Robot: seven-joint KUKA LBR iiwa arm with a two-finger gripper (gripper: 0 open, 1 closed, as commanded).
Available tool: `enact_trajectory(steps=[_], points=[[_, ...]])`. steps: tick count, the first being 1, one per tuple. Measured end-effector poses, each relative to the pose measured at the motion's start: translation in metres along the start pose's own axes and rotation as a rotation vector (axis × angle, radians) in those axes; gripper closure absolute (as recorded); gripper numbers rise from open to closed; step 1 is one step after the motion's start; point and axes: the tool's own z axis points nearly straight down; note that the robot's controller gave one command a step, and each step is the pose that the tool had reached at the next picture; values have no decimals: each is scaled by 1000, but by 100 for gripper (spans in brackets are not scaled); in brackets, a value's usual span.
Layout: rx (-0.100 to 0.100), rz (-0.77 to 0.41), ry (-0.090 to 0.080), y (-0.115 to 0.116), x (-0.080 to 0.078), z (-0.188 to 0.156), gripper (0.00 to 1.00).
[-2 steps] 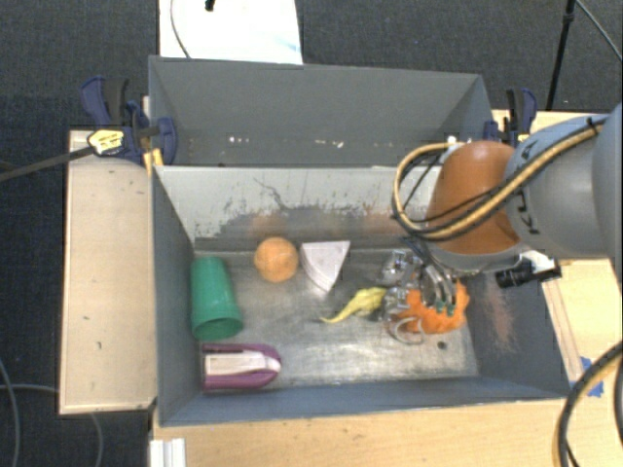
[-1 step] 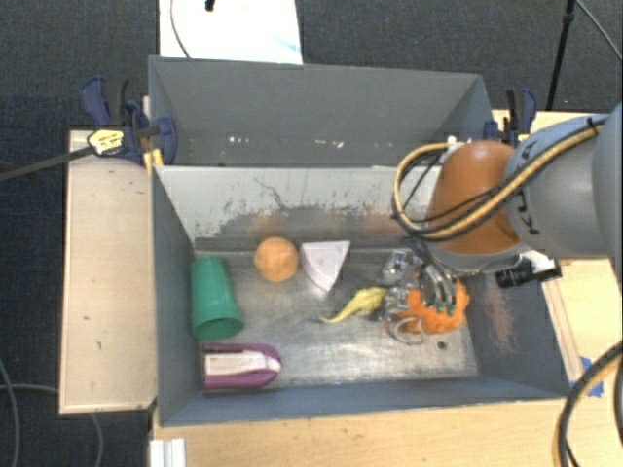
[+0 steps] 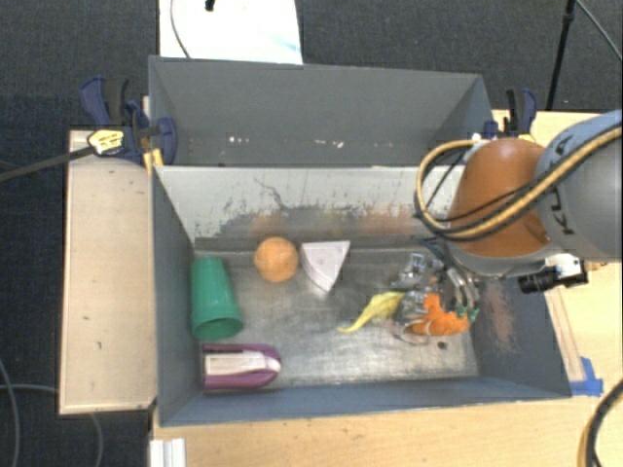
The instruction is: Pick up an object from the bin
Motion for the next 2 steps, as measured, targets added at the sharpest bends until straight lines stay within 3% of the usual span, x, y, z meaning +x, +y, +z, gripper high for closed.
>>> enact_trajectory(steps=[1,2], points=[[-1,38,-11,-3,-10,-36,100],[0,45,-6,11,12,-104,100]])
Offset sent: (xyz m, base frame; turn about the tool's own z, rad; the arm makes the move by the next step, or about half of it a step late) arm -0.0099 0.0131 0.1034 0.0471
